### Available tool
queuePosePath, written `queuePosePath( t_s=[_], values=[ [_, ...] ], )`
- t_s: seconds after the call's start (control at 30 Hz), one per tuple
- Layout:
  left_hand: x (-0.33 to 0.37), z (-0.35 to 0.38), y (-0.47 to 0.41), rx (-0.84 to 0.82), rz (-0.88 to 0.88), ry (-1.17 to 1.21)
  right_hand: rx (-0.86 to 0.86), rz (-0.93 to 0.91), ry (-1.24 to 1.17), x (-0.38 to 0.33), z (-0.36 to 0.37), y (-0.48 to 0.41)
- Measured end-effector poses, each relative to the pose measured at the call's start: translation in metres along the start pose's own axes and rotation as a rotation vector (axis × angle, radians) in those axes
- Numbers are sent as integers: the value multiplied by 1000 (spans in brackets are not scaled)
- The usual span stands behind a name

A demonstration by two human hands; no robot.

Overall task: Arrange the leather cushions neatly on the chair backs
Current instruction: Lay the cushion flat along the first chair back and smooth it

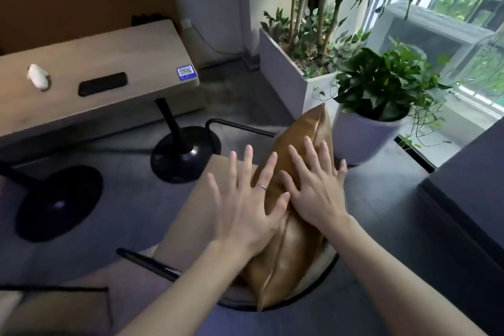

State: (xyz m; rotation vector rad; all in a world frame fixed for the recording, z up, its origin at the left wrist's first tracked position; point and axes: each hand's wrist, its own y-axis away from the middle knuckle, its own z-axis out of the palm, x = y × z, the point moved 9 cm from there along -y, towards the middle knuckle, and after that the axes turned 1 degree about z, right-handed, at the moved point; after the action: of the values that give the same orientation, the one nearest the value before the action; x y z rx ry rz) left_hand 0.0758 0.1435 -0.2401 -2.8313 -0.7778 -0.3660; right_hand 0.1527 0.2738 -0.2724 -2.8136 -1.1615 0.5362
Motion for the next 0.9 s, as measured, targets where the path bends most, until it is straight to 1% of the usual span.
queuePosePath(
  t_s=[0.07, 0.13, 0.33, 0.4, 0.5, 0.6, 0.67, 0.77, 0.8, 0.83, 0.9],
  values=[
    [10, 31, 13, -103, -12, 88, -30, 41, -32, 9, 12, 2],
    [15, 50, 20, -168, -42, 180, -45, 53, -74, 12, 19, 2],
    [15, 60, 24, -229, -66, 280, 2, 59, -141, 17, 22, 6],
    [15, 64, 28, -262, -81, 286, 48, 109, -192, 23, 19, 9],
    [14, 67, 31, -302, -104, 286, 107, 355, -405, 53, 21, 23],
    [13, 67, 31, -329, -113, 277, 65, 612, -574, 88, 34, 50],
    [13, 67, 31, -367, -127, 283, -27, 789, -641, 109, 51, 74],
    [16, 69, 32, -482, -142, 287, -247, 1049, -860, 122, 89, 115],
    [18, 68, 32, -513, -141, 285, -323, 1094, -947, 119, 102, 126],
    [19, 67, 30, -532, -135, 283, -364, 1110, -1001, 117, 113, 132],
    [20, 66, 26, -544, -115, 286, -362, 1113, -1047, 121, 129, 136]
  ],
)
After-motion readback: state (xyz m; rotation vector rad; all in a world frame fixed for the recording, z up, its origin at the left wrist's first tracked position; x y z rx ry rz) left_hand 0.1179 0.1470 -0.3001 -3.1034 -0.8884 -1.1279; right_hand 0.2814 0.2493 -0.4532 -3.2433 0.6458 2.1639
